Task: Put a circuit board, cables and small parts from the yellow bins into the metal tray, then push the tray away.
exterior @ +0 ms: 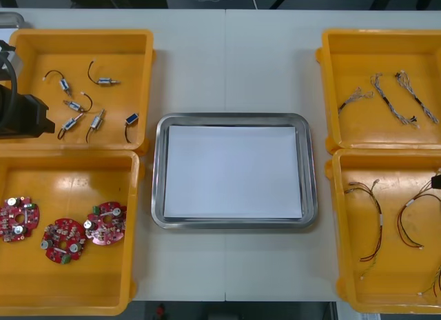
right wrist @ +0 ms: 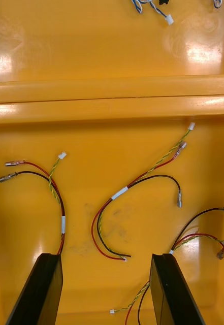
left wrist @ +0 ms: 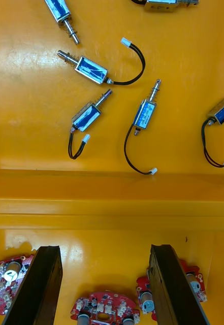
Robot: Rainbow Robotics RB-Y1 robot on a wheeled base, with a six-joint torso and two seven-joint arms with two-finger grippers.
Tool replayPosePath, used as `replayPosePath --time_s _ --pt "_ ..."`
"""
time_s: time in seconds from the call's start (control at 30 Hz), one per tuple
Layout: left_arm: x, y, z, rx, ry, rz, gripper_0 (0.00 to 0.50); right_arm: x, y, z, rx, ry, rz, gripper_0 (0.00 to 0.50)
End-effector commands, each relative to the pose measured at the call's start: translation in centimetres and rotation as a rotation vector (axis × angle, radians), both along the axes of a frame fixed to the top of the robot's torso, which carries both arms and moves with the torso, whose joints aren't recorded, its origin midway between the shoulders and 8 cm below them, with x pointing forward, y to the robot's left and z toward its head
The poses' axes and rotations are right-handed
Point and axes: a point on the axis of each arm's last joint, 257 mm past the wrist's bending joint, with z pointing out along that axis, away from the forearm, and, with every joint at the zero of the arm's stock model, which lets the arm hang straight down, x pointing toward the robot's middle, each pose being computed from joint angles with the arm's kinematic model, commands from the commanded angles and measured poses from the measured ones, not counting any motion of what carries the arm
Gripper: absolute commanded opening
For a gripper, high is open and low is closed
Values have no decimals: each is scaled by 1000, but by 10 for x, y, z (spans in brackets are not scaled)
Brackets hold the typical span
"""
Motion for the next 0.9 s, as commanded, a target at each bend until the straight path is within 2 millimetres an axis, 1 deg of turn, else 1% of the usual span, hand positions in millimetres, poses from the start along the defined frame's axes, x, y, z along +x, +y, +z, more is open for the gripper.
replayPosePath --time_s 0.03,0.9 --pt "3 -4 3 -20 -14 22 500 -5 6 -3 4 9 2 500" --pt "3 -4 3 -20 -14 22 500 -5 6 -3 4 9 2 500"
